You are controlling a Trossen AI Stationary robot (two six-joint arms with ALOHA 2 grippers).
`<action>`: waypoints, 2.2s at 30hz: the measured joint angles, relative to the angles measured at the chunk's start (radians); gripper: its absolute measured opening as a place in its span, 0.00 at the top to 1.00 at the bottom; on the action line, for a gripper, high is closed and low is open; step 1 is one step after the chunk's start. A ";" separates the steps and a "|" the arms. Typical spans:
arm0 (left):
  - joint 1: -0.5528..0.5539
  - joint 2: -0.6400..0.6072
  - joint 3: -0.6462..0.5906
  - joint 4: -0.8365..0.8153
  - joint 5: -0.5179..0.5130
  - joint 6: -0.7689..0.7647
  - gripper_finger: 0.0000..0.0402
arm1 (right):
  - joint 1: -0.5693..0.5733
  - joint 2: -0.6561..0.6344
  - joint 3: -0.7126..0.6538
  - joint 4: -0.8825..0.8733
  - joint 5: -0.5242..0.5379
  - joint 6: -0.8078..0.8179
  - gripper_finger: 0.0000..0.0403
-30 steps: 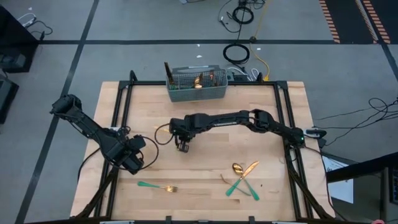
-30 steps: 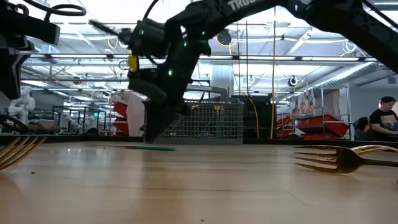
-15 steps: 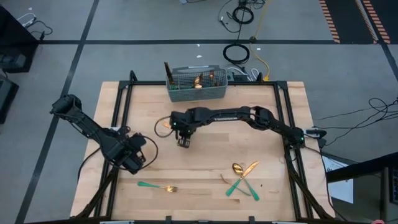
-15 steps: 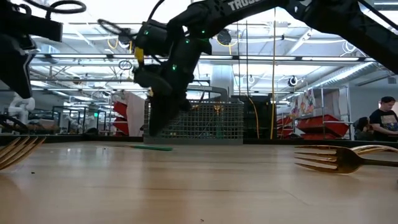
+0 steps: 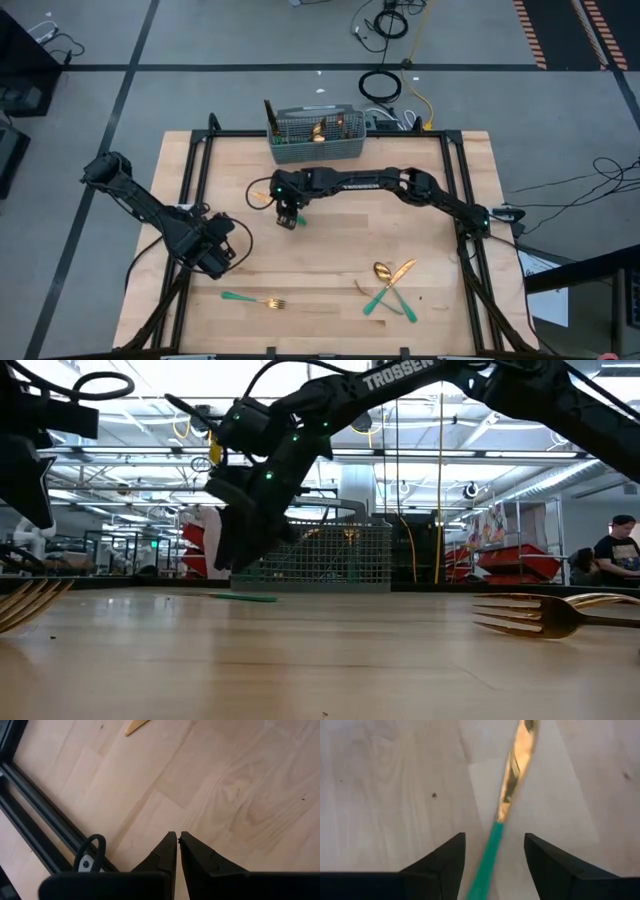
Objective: Sort silverware
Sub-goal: Put the green knife into the gray bin
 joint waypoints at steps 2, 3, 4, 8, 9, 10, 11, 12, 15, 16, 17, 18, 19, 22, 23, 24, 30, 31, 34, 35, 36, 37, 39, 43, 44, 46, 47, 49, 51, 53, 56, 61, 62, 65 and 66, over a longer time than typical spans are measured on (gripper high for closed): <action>0.000 0.000 0.000 -0.001 0.000 0.001 0.92 | 0.001 0.007 0.000 0.021 0.000 0.006 0.52; 0.000 0.000 0.000 -0.002 0.000 0.000 0.92 | 0.002 0.015 0.000 0.016 0.000 0.009 0.53; 0.000 0.000 0.000 -0.002 0.000 0.001 0.92 | 0.002 0.023 0.000 0.025 0.003 0.010 0.54; 0.000 -0.001 0.000 -0.003 -0.001 0.001 0.92 | -0.001 0.055 0.000 0.026 0.006 0.012 0.56; 0.000 0.000 0.000 -0.002 -0.002 0.001 0.92 | -0.002 0.062 0.001 0.025 0.008 0.011 0.56; 0.000 -0.001 0.000 -0.003 -0.003 0.001 0.92 | -0.002 0.067 0.003 0.015 0.005 0.010 0.56; 0.000 -0.001 0.000 -0.004 -0.004 0.001 0.92 | -0.003 0.072 0.004 -0.004 0.010 0.008 0.57; 0.000 -0.001 0.000 -0.002 -0.004 0.001 0.92 | -0.003 0.078 0.008 -0.026 0.011 0.009 0.58; 0.000 -0.001 0.000 -0.003 -0.004 0.001 0.92 | -0.002 0.086 0.013 -0.124 0.012 0.011 0.68; 0.000 -0.001 0.000 -0.003 -0.004 0.001 0.92 | 0.001 0.085 0.012 -0.180 0.013 0.008 0.74; 0.000 -0.001 0.000 -0.004 -0.005 0.001 0.92 | 0.006 0.086 0.010 -0.211 0.018 0.004 0.79; 0.000 -0.001 0.000 -0.004 -0.007 0.001 0.92 | 0.011 0.085 0.010 -0.224 0.023 0.003 0.85; 0.000 0.000 0.000 -0.003 -0.008 0.001 0.92 | 0.015 0.082 0.010 -0.238 0.026 0.003 0.91; 0.000 -0.001 0.000 -0.004 -0.011 0.001 0.92 | 0.029 0.079 0.010 -0.322 0.019 0.004 0.97; 0.000 -0.001 0.000 -0.004 -0.011 0.001 0.92 | 0.036 0.078 0.010 -0.359 0.019 0.009 0.97; 0.000 -0.001 0.000 -0.004 -0.012 0.002 0.92 | 0.043 0.078 0.010 -0.397 0.018 0.010 0.97; 0.000 -0.001 0.000 -0.004 -0.039 0.002 0.92 | 0.075 0.068 0.008 -0.501 0.018 0.004 0.99; 0.000 -0.001 0.000 -0.004 -0.043 0.002 0.92 | 0.079 0.063 0.006 -0.507 0.018 0.005 0.99; 0.000 -0.001 0.000 -0.004 -0.066 0.002 0.92 | 0.085 0.045 0.003 -0.524 0.013 0.024 1.00; 0.000 -0.001 0.000 -0.004 -0.072 0.002 0.92 | 0.085 0.037 0.003 -0.527 0.009 0.033 1.00; 0.000 -0.001 0.000 -0.004 -0.079 0.002 0.92 | 0.084 0.029 0.000 -0.530 0.004 0.039 1.00; 0.000 -0.001 0.000 -0.003 -0.086 0.002 0.92 | 0.083 0.021 -0.002 -0.530 0.003 0.040 1.00; 0.000 -0.001 0.000 -0.003 -0.096 0.001 0.92 | 0.082 0.006 -0.004 -0.540 0.004 0.052 1.00; 0.000 -0.001 0.000 0.003 -0.102 0.001 0.92 | 0.078 -0.023 -0.007 -0.561 0.001 0.065 0.99; 0.000 -0.001 0.000 0.007 -0.103 0.001 0.92 | 0.077 -0.031 -0.006 -0.555 0.003 0.065 0.99; 0.000 -0.001 -0.001 0.013 -0.108 0.001 0.92 | 0.076 -0.037 -0.004 -0.553 0.011 0.065 0.99; 0.000 -0.001 -0.001 0.020 -0.112 0.001 0.92 | 0.075 -0.038 -0.004 -0.553 0.012 0.065 0.99; 0.000 -0.001 -0.001 0.025 -0.117 0.001 0.92 | 0.074 -0.038 -0.004 -0.561 0.018 0.065 0.99; 0.000 -0.001 -0.001 0.024 -0.118 0.001 0.92 | 0.075 -0.038 -0.004 -0.554 0.019 0.054 0.99; 0.000 -0.001 -0.001 0.024 -0.121 0.001 0.92 | 0.075 -0.038 -0.003 -0.531 0.014 0.035 1.00; 0.000 -0.001 -0.001 0.024 -0.121 0.001 0.92 | 0.071 -0.038 -0.003 -0.531 -0.079 -0.007 0.95; 0.000 -0.001 -0.001 0.024 -0.121 0.001 0.92 | 0.071 -0.039 -0.002 -0.543 -0.104 -0.048 0.75; 0.000 -0.001 -0.001 0.024 -0.121 0.001 0.92 | 0.071 -0.039 -0.002 -0.536 -0.102 -0.050 0.70; 0.000 -0.001 -0.001 0.025 -0.121 0.001 0.92 | 0.071 -0.039 -0.001 -0.506 -0.062 -0.050 0.57; 0.000 -0.001 -0.001 0.025 -0.121 0.001 0.92 | 0.071 -0.039 -0.001 -0.505 -0.056 -0.050 0.54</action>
